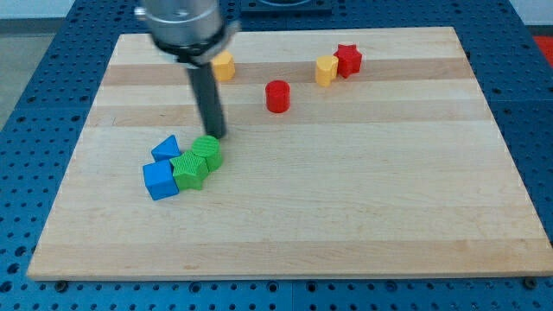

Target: Move the green circle above to the green star

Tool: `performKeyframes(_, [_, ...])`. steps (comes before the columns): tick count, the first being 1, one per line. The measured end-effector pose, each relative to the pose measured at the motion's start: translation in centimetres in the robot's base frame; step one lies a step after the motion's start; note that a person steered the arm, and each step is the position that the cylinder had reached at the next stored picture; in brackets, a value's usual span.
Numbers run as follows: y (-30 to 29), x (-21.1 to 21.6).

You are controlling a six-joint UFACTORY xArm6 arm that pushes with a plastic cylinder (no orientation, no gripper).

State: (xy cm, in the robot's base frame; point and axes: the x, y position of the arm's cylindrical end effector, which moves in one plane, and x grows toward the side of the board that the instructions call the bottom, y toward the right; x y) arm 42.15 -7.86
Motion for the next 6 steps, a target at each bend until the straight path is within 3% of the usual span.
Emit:
performKeyframes(1, [4.3, 1.4])
performKeyframes(2, [2.2, 4.4])
performKeyframes(5, [-3.5, 4.6])
performKeyframes(6, [-1.6, 4.3])
